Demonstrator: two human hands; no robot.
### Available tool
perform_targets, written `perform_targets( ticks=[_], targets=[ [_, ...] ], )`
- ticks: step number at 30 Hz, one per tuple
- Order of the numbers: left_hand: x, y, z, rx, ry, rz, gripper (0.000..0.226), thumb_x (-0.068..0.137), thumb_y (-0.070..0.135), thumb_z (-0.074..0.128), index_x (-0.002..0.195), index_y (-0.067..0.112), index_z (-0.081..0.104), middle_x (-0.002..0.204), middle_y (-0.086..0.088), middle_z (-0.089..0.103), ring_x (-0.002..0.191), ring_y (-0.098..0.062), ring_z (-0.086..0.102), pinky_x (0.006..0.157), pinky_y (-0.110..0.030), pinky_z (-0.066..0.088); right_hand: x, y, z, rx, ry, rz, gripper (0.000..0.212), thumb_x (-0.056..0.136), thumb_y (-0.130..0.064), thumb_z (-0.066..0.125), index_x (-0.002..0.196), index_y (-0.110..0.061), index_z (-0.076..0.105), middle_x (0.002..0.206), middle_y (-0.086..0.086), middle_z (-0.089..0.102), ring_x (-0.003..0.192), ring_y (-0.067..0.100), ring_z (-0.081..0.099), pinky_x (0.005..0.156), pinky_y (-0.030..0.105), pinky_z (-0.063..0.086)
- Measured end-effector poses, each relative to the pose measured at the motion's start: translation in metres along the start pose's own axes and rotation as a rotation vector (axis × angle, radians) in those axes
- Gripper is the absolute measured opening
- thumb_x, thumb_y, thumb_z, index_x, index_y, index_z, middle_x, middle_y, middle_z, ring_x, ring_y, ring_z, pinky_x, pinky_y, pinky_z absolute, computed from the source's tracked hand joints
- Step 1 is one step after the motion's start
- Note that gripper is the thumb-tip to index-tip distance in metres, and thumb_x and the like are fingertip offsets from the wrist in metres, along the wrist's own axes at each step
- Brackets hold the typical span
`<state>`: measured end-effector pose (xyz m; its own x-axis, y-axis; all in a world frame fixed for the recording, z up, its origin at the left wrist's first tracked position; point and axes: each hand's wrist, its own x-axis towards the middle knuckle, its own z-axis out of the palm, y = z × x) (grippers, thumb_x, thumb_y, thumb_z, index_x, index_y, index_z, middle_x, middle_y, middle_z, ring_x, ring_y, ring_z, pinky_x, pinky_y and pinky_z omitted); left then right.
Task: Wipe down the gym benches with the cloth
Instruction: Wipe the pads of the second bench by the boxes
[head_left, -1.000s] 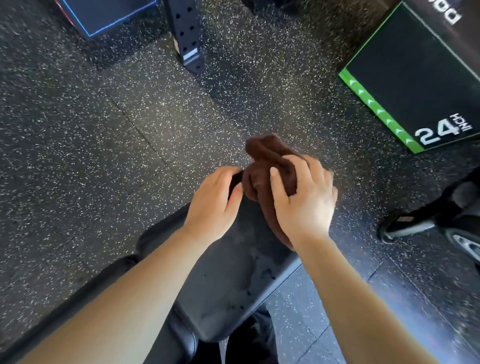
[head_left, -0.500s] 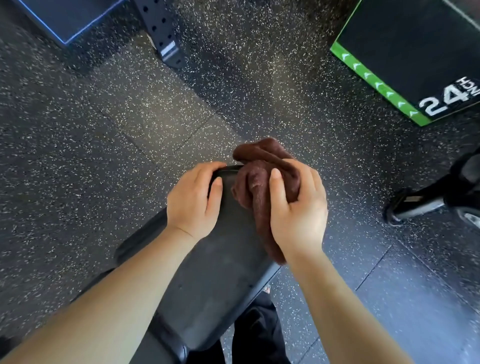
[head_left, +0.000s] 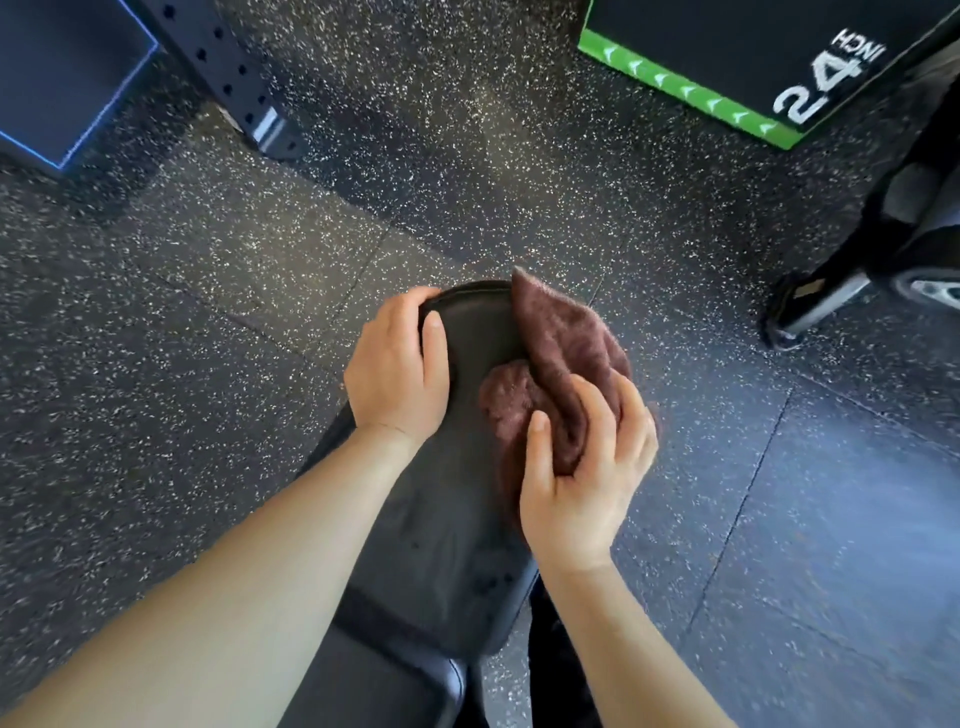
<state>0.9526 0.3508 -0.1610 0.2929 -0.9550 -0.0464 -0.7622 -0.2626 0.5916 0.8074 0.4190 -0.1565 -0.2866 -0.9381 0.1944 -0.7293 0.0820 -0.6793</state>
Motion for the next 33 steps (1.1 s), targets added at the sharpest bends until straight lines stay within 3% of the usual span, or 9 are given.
perform_targets(
  ticks=[3,8,15,21,29,33],
  targets=[
    [-0.001,-0.001,-0.003,-0.025,-0.035,-0.001,0.038,0.095,0.032,0.029,0.125,0.021,0.049,0.122,0.0,0.057,0.108,-0.022,0.05,0.083,-0.031,0.033,0.012,-0.018,0.005,-0.07,0.032,0.098,0.044,0.082,-0.05,0.054,0.119,-0.026,0.061,0.134,0.006,0.053,0.123,0.031,0.043,0.099,0.047,0.032],
    [-0.005,-0.025,-0.015,0.011,-0.179,0.15,0.041,0.098,0.033,0.029,0.136,0.02,0.037,0.135,-0.001,0.048,0.121,-0.02,0.043,0.094,-0.032,0.034,0.055,-0.032,0.014,-0.141,0.015,0.114,0.043,0.078,-0.06,0.049,0.108,-0.033,0.066,0.126,-0.011,0.057,0.117,0.021,0.048,0.092,0.047,0.041],
    [-0.016,-0.054,-0.009,-0.045,-0.085,0.097,0.04,0.094,0.032,0.03,0.123,0.016,0.053,0.119,-0.003,0.062,0.106,-0.023,0.053,0.081,-0.027,0.034,0.005,-0.001,0.014,-0.167,0.071,-0.107,0.041,0.084,-0.05,0.056,0.111,-0.022,0.067,0.127,0.006,0.059,0.119,0.028,0.049,0.095,0.047,0.039],
    [-0.015,-0.053,-0.012,-0.082,-0.073,0.149,0.038,0.093,0.026,0.033,0.119,0.01,0.055,0.115,-0.007,0.062,0.101,-0.013,0.047,0.079,-0.016,0.029,0.047,-0.019,0.022,-0.232,0.035,-0.115,0.035,0.083,-0.053,0.056,0.107,-0.03,0.068,0.123,-0.004,0.061,0.115,0.023,0.051,0.091,0.047,0.04],
    [-0.013,-0.055,-0.012,-0.07,-0.095,0.142,0.046,0.091,0.036,0.028,0.121,0.012,0.054,0.116,-0.006,0.062,0.103,-0.02,0.052,0.082,-0.024,0.035,0.032,-0.011,0.02,-0.26,-0.017,-0.23,0.036,0.085,-0.053,0.057,0.108,-0.029,0.068,0.126,-0.001,0.06,0.12,0.023,0.047,0.094,0.046,0.035],
    [-0.014,-0.056,-0.012,-0.091,-0.091,0.147,0.044,0.092,0.037,0.029,0.12,0.014,0.054,0.113,-0.005,0.063,0.1,-0.018,0.052,0.077,-0.021,0.033,0.02,-0.011,0.021,-0.269,0.005,-0.251,0.036,0.085,-0.054,0.056,0.108,-0.029,0.069,0.126,-0.001,0.061,0.12,0.023,0.047,0.092,0.048,0.037]
  ],
)
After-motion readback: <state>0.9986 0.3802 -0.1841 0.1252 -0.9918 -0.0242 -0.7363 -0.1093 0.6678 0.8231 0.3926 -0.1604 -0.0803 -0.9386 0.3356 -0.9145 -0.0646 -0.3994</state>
